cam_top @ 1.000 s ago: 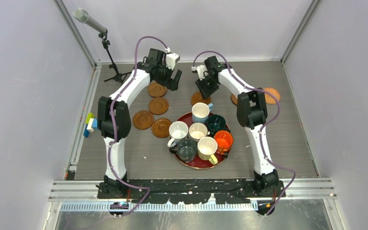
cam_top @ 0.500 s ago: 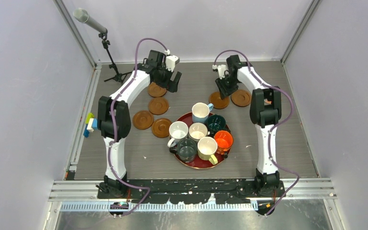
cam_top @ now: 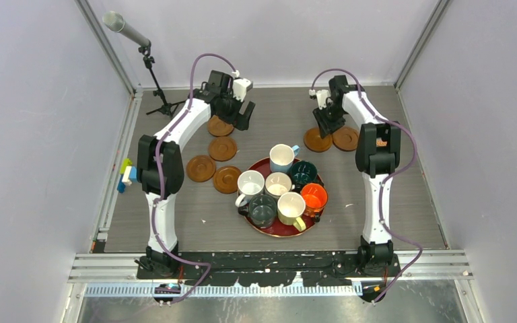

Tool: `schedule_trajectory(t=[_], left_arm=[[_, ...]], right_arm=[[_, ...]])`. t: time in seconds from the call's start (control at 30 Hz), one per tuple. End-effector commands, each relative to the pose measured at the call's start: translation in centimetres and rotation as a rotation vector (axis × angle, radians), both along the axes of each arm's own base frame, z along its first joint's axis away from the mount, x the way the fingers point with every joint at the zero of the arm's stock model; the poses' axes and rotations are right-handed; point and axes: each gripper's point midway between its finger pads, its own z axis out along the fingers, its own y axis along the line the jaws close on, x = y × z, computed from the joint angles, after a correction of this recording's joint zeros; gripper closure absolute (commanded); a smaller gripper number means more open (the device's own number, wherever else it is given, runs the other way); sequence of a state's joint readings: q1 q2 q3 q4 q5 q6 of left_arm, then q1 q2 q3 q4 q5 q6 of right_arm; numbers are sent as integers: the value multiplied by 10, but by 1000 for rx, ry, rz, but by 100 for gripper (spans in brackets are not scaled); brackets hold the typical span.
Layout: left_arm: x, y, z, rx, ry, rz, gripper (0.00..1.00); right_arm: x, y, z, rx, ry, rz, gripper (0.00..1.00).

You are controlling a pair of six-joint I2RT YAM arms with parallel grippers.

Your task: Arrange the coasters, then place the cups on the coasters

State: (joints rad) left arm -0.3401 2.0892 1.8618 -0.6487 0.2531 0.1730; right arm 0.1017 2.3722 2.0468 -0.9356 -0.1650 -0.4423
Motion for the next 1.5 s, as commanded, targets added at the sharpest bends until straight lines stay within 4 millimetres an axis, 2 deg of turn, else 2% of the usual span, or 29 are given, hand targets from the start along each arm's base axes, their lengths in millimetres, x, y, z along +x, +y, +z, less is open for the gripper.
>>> schedule_trajectory(t=[0.0, 0.17, 0.53, 0.7, 0.93, 1.1, 1.23, 1.33, 1.47], left_arm=[[2, 3, 27, -6, -57, -16, 9], [2, 2, 24, -5, -47, -17, 9], [-3, 16, 16, 4, -15, 17, 9], [-5, 26, 10, 1, 24, 55, 9], [-9, 50, 8, 2, 41, 109, 8], [-24, 80, -9, 54, 88, 156, 10], [-34, 105, -23, 99, 111, 197, 10], [-40, 114, -35, 140, 129, 196, 10], [-39, 116, -50, 159, 149, 205, 12]], right_arm=[[9, -11, -1, -73, -20, -3, 64], [8, 16, -4, -50, -15, 27, 64], [14, 44, -7, -31, -29, 52, 64], [19, 46, 4, -23, -52, 27, 59], [23, 48, 40, 10, -116, 10, 53], [27, 44, 59, 14, -149, -4, 51], [28, 39, 60, 6, -146, -6, 48], [27, 39, 60, 9, -143, -7, 46], [27, 43, 71, 35, -150, -11, 43]])
